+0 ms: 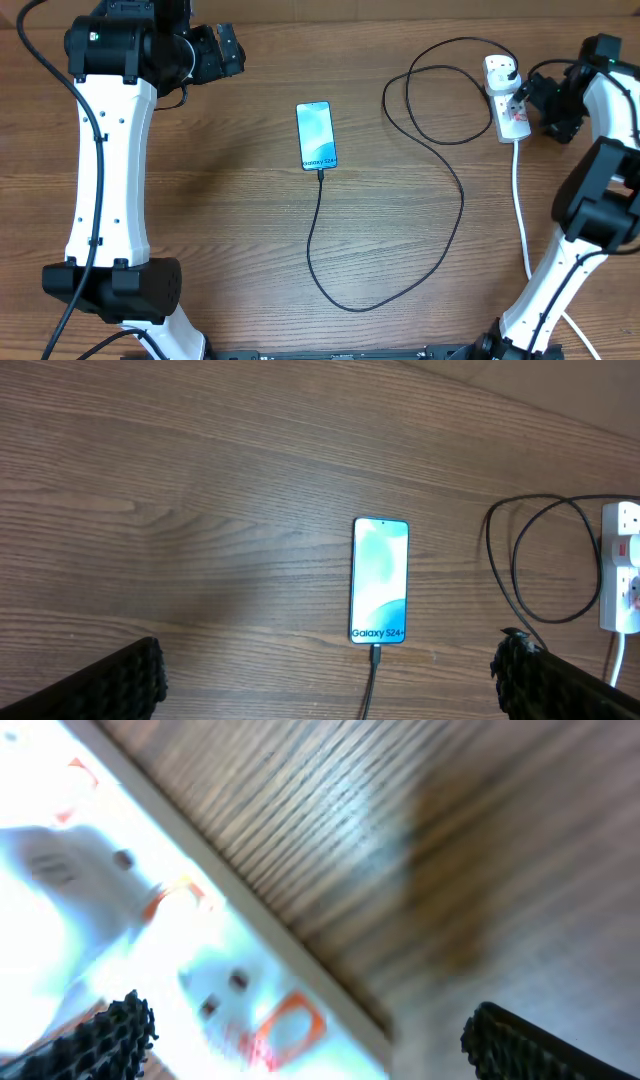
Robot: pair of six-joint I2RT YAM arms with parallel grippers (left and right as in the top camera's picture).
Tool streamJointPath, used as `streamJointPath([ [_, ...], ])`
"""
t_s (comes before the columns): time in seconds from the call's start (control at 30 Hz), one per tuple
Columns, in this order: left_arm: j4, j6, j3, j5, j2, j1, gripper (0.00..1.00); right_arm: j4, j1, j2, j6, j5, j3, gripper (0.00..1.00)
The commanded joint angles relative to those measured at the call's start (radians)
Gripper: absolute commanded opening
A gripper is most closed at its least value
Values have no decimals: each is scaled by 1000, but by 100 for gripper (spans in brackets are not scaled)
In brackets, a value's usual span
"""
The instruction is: Plug charger to phone and switch on socket
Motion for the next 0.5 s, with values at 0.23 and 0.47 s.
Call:
streamJointPath([
  [0.23,-3,-17,-1,-14,5,-3,100,-240,-55,-406,30,-2,5,100],
  [0.47,-3,-17,-1,-14,5,-3,100,-445,-38,-601,29,-2,4,100],
])
